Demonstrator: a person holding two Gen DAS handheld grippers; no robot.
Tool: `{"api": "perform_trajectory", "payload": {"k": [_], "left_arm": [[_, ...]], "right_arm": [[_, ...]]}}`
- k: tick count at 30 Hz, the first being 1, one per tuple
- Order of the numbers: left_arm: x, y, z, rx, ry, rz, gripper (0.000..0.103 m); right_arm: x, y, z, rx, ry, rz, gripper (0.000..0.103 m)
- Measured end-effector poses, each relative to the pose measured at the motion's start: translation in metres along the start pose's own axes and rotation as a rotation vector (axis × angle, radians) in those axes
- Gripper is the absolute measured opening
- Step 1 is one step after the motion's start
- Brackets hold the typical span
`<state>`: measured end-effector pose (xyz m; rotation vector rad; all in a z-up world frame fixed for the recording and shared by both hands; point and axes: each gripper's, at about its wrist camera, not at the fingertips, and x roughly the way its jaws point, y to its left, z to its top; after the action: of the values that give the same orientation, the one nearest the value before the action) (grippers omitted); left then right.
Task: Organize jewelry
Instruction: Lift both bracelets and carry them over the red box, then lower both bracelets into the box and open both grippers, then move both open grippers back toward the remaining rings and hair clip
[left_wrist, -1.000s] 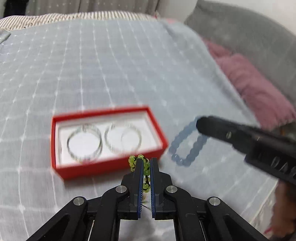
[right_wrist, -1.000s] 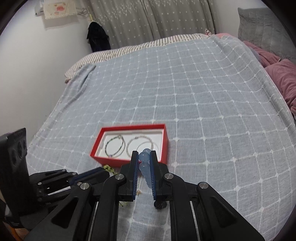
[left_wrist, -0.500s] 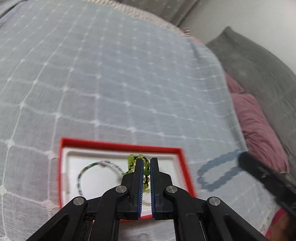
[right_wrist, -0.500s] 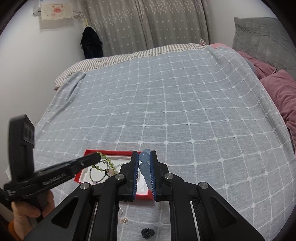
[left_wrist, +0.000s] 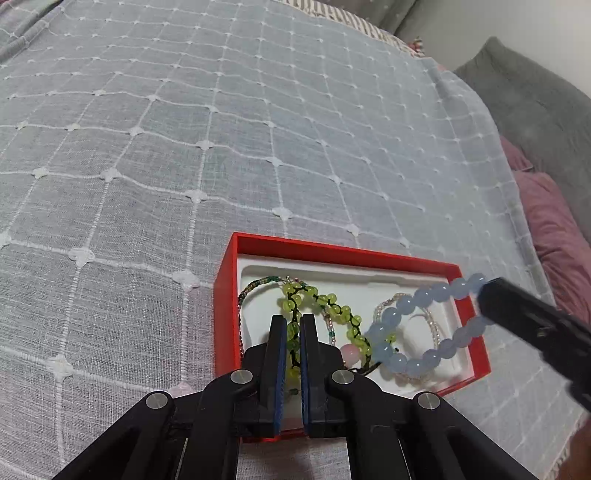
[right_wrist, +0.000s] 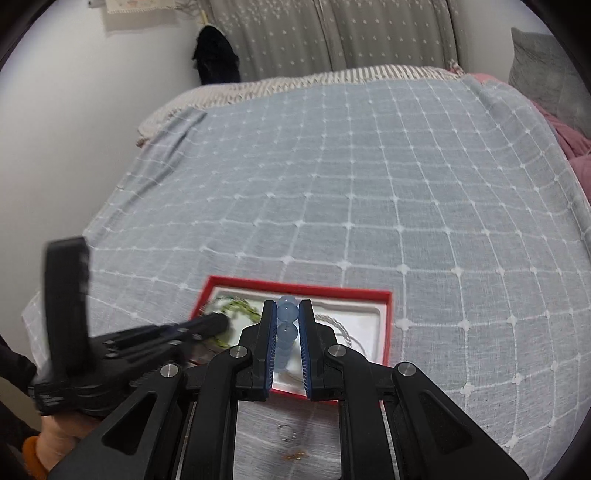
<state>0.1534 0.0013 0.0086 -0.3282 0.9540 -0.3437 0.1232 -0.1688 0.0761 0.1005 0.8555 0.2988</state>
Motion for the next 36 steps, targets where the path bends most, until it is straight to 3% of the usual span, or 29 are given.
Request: {"api": "perform_trajectory", "payload": {"k": [3, 11, 13, 15, 16, 17, 19, 20, 22, 27, 32, 36], "left_arm": [[0.001, -0.002, 0.000, 0.010, 0.002, 0.014, 0.002], [-0.001, -0.009, 0.004, 0.030, -0.002, 0.039, 0.004], [-0.005, -0.014, 0.005, 0.046, -0.005, 0.044, 0.026], [-0.011, -0.019, 0.001, 0.061, -0.005, 0.040, 0.043], [-0.015, -0.023, -0.001, 0.075, -0.007, 0.044, 0.050], [-0.019, -0.027, -0.004, 0.093, -0.009, 0.052, 0.053], [-0.028, -0.034, -0.011, 0.133, -0.007, 0.081, 0.061], [-0.032, -0.036, -0.015, 0.146, -0.006, 0.095, 0.064], [-0.041, -0.039, -0.023, 0.169, -0.006, 0.133, 0.081], [-0.059, -0.041, -0.047, 0.210, 0.001, 0.213, 0.093], [-0.066, -0.035, -0.071, 0.221, 0.027, 0.256, 0.096], [-0.068, -0.029, -0.090, 0.222, 0.043, 0.257, 0.096]], "right_arm": [[0.010, -0.013, -0.006, 0.003, 0.024, -0.045, 0.012], [0.015, -0.035, -0.010, 0.046, 0.036, -0.048, 0.013], [0.010, -0.037, -0.009, 0.047, 0.019, -0.050, 0.014], [0.003, -0.038, -0.008, 0.051, 0.013, -0.049, 0.022], [-0.003, -0.039, -0.010, 0.055, 0.004, -0.051, 0.031], [-0.009, -0.040, -0.011, 0.061, -0.005, -0.049, 0.041], [-0.021, -0.042, -0.014, 0.082, -0.017, -0.040, 0.050], [-0.025, -0.043, -0.016, 0.088, -0.015, -0.038, 0.051], [-0.035, -0.043, -0.021, 0.077, -0.005, -0.048, 0.052], [-0.060, -0.042, -0.038, 0.036, 0.000, -0.086, 0.060], [-0.076, -0.044, -0.061, 0.020, 0.015, -0.099, 0.071], [-0.079, -0.042, -0.082, -0.004, 0.043, -0.119, 0.074]]}}
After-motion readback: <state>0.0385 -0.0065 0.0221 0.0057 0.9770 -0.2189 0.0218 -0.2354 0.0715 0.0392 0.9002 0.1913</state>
